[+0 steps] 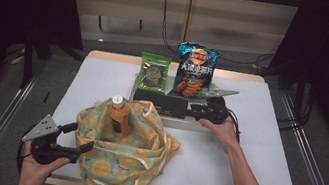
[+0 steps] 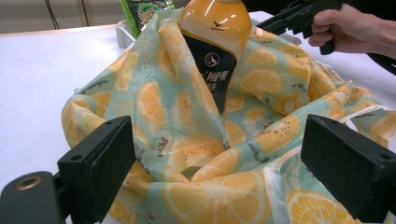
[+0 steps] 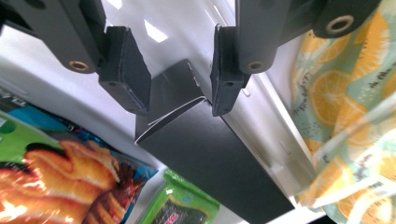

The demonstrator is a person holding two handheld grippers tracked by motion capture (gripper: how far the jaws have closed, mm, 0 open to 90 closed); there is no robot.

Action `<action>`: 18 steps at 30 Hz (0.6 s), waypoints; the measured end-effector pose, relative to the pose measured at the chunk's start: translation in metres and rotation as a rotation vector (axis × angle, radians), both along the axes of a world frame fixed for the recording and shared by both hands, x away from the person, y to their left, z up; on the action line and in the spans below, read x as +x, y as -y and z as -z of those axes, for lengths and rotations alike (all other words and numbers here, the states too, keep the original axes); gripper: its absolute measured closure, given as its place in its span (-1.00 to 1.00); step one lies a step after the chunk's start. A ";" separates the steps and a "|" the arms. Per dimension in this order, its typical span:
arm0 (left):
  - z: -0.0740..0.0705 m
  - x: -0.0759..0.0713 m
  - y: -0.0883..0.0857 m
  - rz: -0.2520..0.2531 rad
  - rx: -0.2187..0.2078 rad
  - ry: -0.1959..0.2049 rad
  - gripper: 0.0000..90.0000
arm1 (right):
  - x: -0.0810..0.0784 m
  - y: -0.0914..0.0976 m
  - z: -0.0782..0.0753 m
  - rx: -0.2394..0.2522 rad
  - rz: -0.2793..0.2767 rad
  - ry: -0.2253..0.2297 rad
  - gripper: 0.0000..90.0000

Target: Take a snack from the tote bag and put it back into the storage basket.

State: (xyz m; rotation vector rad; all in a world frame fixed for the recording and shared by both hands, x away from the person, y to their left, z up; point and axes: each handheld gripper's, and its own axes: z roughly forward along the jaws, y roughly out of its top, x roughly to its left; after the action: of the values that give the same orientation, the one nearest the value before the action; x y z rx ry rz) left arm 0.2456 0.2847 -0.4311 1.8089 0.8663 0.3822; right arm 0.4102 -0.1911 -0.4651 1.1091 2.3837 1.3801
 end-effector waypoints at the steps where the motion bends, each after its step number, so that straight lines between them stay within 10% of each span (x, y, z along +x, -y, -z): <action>1: 0.000 0.000 0.000 -0.001 0.000 0.000 -0.78 | 0.000 -0.001 0.001 0.000 -0.003 -0.005 0.29; 18: 0.001 0.001 -0.003 -0.002 -0.006 -0.001 -0.78 | 0.008 -0.014 0.001 -0.042 -0.040 0.012 0.69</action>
State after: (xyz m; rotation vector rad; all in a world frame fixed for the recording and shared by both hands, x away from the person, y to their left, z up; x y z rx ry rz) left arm 0.2466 0.2880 -0.4325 1.8032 0.8691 0.3800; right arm 0.4181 -0.1771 -0.4662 1.0449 2.4274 1.3393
